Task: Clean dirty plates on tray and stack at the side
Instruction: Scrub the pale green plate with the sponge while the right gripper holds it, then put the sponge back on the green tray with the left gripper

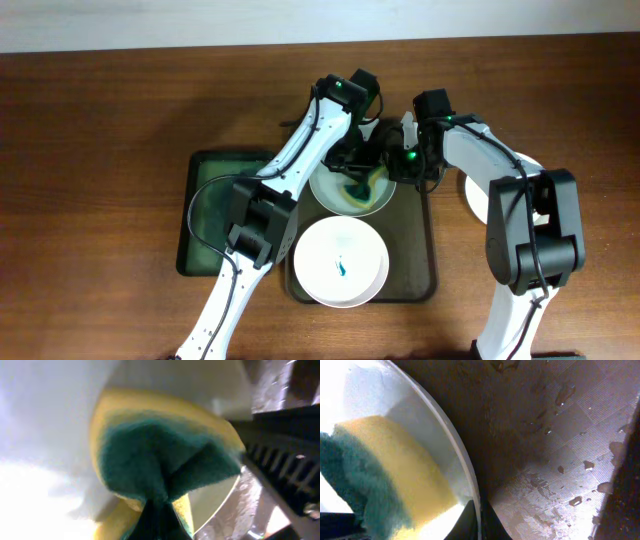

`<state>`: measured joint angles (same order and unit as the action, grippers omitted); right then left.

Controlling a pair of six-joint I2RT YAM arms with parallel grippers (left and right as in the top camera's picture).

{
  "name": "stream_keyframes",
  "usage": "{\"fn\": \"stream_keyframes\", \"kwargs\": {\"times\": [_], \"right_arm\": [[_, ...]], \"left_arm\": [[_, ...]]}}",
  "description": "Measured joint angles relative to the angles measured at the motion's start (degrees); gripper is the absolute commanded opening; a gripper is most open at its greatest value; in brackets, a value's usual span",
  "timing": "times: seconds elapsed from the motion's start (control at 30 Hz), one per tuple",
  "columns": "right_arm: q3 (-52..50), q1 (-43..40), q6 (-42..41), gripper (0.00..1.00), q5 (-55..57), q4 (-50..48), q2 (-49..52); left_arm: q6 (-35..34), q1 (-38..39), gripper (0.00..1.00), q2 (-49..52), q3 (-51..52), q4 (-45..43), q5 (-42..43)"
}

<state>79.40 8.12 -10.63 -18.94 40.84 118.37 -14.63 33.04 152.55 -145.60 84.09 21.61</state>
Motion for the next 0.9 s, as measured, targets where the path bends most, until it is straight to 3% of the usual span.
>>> {"fn": "stream_keyframes", "kwargs": {"times": [0.23, 0.43, 0.57, 0.63, 0.7, 0.77, 0.9], "right_arm": [[0.0, 0.7, -1.0, 0.04, -0.3, -0.4, 0.0], [0.0, 0.7, -1.2, 0.04, -0.5, -0.3, 0.0], [0.0, 0.7, -1.1, 0.06, -0.4, 0.4, 0.0], [0.0, 0.7, -0.9, 0.16, -0.5, 1.0, 0.0], [0.0, 0.7, 0.6, 0.04, 0.0, 0.4, 0.0], [0.0, 0.7, 1.7, 0.04, 0.0, 0.1, 0.0], [0.2, 0.5, 1.8, 0.04, -0.1, 1.3, 0.0]], "left_arm": [[-4.8, -2.3, 0.00, 0.0, 0.0, 1.1, -20.3], [-6.2, -4.0, 0.00, -0.8, -0.1, 3.3, -25.3], [-6.2, -5.8, 0.00, -9.7, -0.1, 8.9, -30.4], [-6.2, -7.0, 0.00, -14.6, -0.1, 11.6, -34.2], [-6.1, -8.9, 0.00, -20.6, -0.3, 12.6, -38.6], [-5.7, -10.8, 0.00, -21.1, 0.7, 12.3, -39.0], [-4.5, -16.8, 0.00, -20.8, 15.4, 12.1, -35.8]]}}
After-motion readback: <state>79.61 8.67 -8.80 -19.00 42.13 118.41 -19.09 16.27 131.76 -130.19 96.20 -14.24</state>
